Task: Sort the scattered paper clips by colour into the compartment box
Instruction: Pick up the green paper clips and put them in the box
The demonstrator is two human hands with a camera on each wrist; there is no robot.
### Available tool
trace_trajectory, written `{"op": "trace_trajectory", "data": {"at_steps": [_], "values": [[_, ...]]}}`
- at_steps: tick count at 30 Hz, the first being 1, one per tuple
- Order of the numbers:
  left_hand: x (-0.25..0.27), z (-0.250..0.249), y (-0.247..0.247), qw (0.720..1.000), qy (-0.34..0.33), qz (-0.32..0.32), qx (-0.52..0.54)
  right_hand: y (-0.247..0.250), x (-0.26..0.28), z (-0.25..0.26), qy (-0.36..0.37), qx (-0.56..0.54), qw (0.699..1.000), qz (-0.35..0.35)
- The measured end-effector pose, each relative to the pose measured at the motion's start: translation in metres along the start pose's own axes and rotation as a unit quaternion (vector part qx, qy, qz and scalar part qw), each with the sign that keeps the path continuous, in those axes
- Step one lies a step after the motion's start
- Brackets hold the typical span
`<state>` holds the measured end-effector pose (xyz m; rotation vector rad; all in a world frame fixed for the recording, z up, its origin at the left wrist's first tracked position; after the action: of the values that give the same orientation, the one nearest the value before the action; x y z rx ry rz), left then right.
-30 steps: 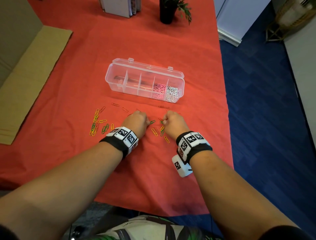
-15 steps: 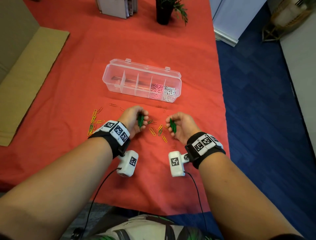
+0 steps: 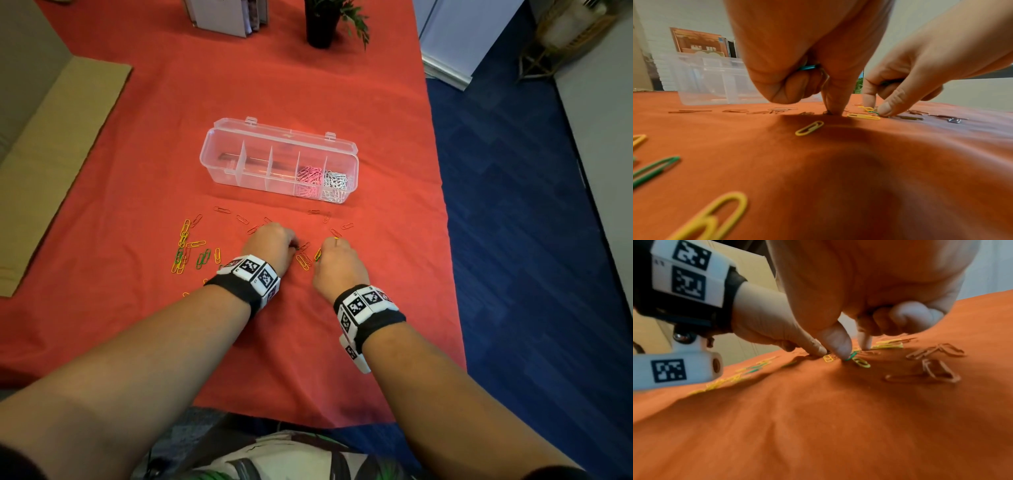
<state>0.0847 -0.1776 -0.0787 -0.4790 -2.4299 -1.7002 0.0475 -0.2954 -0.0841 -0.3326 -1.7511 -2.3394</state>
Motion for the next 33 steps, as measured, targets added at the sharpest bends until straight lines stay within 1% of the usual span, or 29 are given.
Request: {"op": "trace_trajectory", "data": {"at_steps": [3, 6, 9, 10, 11, 12, 13, 14, 15, 16, 17, 18, 20, 22, 23, 26, 28, 30, 32, 33], "values": [[0.003, 0.005, 0.0, 1.0, 0.011, -0.004, 0.017, 0.0, 0.0, -0.002, -0.006, 0.004, 1.0, 0.0], [0.006, 0.008, -0.001, 0.999, 0.022, 0.001, 0.041, -0.002, -0.004, -0.009, -0.021, -0.026, 0.999, 0.029], [0.008, 0.018, 0.007, 0.987, 0.09, -0.015, 0.13, 0.003, -0.007, -0.019, -0.035, -0.049, 0.998, 0.036], [0.009, 0.022, 0.006, 0.978, 0.117, -0.001, 0.171, 0.007, -0.008, -0.023, -0.039, -0.061, 0.997, 0.026], [0.01, 0.027, 0.004, 0.963, 0.147, 0.027, 0.223, 0.012, -0.008, -0.026, -0.043, -0.072, 0.996, 0.013], [0.009, 0.031, 0.0, 0.943, 0.171, 0.054, 0.279, 0.015, -0.008, -0.028, -0.044, -0.078, 0.996, 0.002], [0.012, 0.034, -0.002, 0.907, 0.201, 0.075, 0.363, 0.018, -0.008, -0.029, -0.042, -0.079, 0.996, -0.005], [0.016, 0.035, -0.003, 0.861, 0.231, 0.083, 0.446, 0.019, -0.008, -0.029, -0.035, -0.076, 0.997, -0.005], [0.022, 0.036, -0.005, 0.81, 0.265, 0.095, 0.514, 0.019, -0.008, -0.028, -0.024, -0.066, 0.998, -0.003], [0.026, 0.036, -0.007, 0.762, 0.285, 0.11, 0.571, 0.018, -0.007, -0.025, -0.011, -0.052, 0.999, 0.003], [0.03, 0.033, -0.008, 0.727, 0.291, 0.122, 0.61, 0.016, -0.006, -0.02, 0.006, -0.033, 0.999, 0.007], [0.033, 0.031, -0.007, 0.705, 0.288, 0.131, 0.635, 0.014, -0.004, -0.016, 0.023, -0.009, 1.0, 0.009], [0.037, 0.029, -0.004, 0.684, 0.278, 0.14, 0.659, 0.009, -0.001, -0.006, 0.051, 0.048, 0.998, 0.007], [0.038, 0.028, -0.004, 0.676, 0.271, 0.143, 0.67, 0.007, 0.0, 0.001, 0.062, 0.093, 0.994, 0.005], [0.038, 0.027, -0.005, 0.676, 0.268, 0.145, 0.671, 0.007, 0.0, 0.003, 0.062, 0.104, 0.993, 0.011], [0.039, 0.027, -0.005, 0.676, 0.27, 0.146, 0.67, 0.003, -0.005, 0.002, 0.048, 0.103, 0.993, 0.045], [0.04, 0.028, -0.003, 0.68, 0.277, 0.143, 0.663, 0.008, -0.009, 0.002, 0.044, 0.088, 0.995, 0.03], [0.039, 0.032, -0.001, 0.682, 0.287, 0.134, 0.659, 0.02, -0.015, -0.001, 0.023, 0.03, 0.999, 0.004], [0.038, 0.033, 0.003, 0.682, 0.29, 0.13, 0.658, 0.03, -0.023, -0.011, -0.035, -0.091, 0.995, 0.009], [0.036, 0.032, 0.006, 0.679, 0.285, 0.13, 0.663, 0.033, -0.026, -0.017, -0.066, -0.159, 0.985, 0.017]]}}
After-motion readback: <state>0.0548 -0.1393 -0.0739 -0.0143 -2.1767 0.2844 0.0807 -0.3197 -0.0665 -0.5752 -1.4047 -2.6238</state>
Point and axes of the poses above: each hand's wrist, its own x-axis away from the middle knuckle, its own y-axis out of the back of the hand, z = x × y, the point moved 7 cm from there along -x, towards the middle knuckle, and after that the axes turned 2 degrees about y, right-handed, at the moved point
